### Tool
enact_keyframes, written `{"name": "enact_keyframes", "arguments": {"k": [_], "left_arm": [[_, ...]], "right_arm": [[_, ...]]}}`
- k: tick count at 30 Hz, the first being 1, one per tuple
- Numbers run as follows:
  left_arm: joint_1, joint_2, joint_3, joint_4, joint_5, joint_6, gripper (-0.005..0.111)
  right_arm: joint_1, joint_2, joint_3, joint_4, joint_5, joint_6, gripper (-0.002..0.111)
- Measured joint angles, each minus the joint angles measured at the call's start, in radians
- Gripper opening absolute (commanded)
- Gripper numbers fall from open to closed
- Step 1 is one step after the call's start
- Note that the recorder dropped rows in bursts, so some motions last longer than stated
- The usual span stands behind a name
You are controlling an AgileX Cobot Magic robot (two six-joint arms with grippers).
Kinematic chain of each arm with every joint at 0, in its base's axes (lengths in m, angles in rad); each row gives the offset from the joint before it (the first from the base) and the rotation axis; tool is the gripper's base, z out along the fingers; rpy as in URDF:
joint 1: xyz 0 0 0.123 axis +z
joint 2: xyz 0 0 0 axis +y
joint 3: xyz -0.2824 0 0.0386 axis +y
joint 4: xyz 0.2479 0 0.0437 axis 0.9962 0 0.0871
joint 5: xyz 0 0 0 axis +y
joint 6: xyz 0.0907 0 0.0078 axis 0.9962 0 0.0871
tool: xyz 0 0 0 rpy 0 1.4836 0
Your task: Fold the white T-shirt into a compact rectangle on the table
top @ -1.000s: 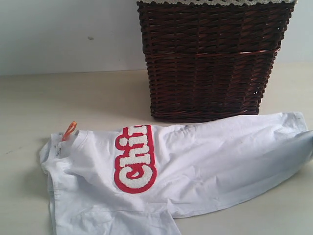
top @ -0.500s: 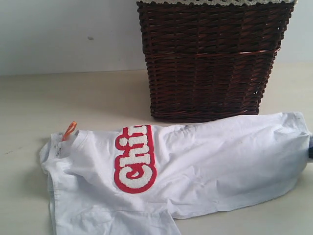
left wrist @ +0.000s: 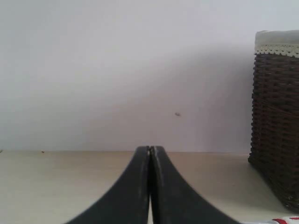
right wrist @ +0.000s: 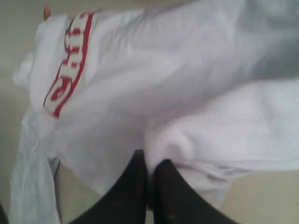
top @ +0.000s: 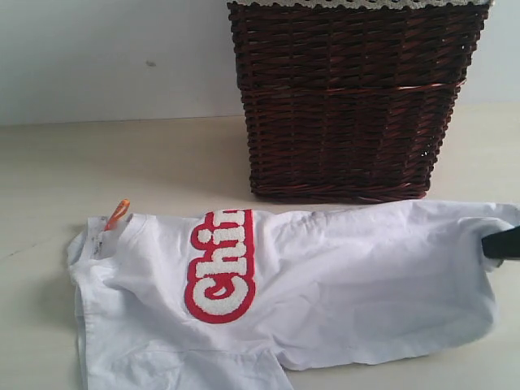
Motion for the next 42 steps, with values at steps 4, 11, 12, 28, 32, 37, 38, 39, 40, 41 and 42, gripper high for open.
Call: {"name": "enact_keyframes", "arguments": {"k": [4, 11, 12, 28, 32, 37, 38, 39, 40, 41, 42], "left_arm": [[0.000, 0.000, 0.000, 0.000, 0.000, 0.000, 0.000], [0.000, 0.000, 0.000, 0.000, 0.000, 0.000, 0.000], [0.000, 0.000, 0.000, 0.000, 0.000, 0.000, 0.000], [0.000, 0.000, 0.000, 0.000, 0.000, 0.000, 0.000], [0.000, 0.000, 0.000, 0.000, 0.000, 0.000, 0.000], [0.000, 0.000, 0.000, 0.000, 0.000, 0.000, 0.000], [0.000, 0.000, 0.000, 0.000, 0.000, 0.000, 0.000], [0.000, 0.000, 0.000, 0.000, 0.000, 0.000, 0.000], [0.000, 0.000, 0.000, 0.000, 0.000, 0.000, 0.000], [0.000, 0.000, 0.000, 0.000, 0.000, 0.000, 0.000], [0.000, 0.000, 0.000, 0.000, 0.000, 0.000, 0.000]], "right_arm": [[0.000, 0.002, 0.000, 0.167, -0.171, 0.049, 0.025], [0.000, 0.053, 0.000, 0.212, -0.354, 0.029, 0.056], [0.000, 0.057, 0.000, 0.212, -0.368, 0.020, 0.055], [0.000, -0.041, 0.000, -0.325, -0.366, -0.281, 0.051], [0.000, 0.000, 0.000, -0.541, -0.366, -0.289, 0.051], [0.000, 0.053, -0.001, -0.446, -0.461, -0.320, 0.051], [0.000, 0.064, -0.007, -0.405, -0.470, -0.339, 0.050], [0.000, 0.075, -0.010, -0.363, -0.475, -0.356, 0.043], [0.000, 0.092, -0.010, -0.293, -0.475, -0.374, 0.035], [0.000, 0.100, -0.010, -0.263, -0.470, -0.382, 0.015], [0.000, 0.106, -0.012, -0.232, -0.451, -0.385, 0.005]]}}
